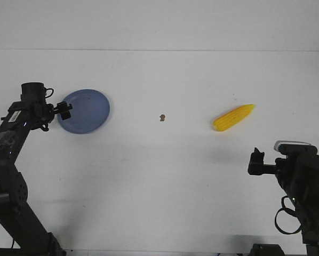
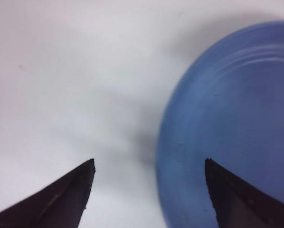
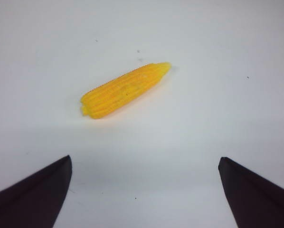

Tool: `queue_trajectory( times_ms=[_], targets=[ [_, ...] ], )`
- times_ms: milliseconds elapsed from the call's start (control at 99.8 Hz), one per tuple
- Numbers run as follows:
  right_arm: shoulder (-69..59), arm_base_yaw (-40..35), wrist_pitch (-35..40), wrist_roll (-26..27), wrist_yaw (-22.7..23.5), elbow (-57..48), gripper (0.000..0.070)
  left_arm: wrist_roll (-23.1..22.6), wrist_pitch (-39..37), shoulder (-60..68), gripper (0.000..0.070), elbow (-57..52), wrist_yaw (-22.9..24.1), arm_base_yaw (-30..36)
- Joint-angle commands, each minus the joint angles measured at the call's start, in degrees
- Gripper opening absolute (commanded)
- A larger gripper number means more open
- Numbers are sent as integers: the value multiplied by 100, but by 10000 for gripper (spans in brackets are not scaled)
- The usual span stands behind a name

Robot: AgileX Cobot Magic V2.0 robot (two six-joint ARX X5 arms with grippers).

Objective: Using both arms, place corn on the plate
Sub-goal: 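Reach the left gripper to the near rim of the blue plate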

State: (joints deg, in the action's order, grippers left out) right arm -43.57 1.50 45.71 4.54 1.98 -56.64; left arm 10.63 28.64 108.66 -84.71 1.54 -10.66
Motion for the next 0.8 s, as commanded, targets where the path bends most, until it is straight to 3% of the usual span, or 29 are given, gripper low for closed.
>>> queue_trajectory(
  times_ms=[0,130,291,441,571,672,792],
  targets=[
    [-35,-2,-24,42,17,-98,650,2,-20,199,475,-127,-48,-42],
    [-35,-2,-24,42,17,-98,651,57,-72,315,475,-127,-345,-61],
    [-35,-2,-26,42,17,-98,650,63,-138,339,448,-127,-365,-57],
    [-35,-2,-26,42,17,-98,651,59,-68,339,208,-127,-369,-57],
    [-35,-2,-26,42,17,-98,650,50,-2,339,155,-127,-396,-59],
    [-35,-2,-26,42,17,-98,650,50,-2,339,0,-127,-686,-66],
    [-35,-2,-24,42,20,-98,651,59,-28,339,6,-127,-1025,-70]
  ],
)
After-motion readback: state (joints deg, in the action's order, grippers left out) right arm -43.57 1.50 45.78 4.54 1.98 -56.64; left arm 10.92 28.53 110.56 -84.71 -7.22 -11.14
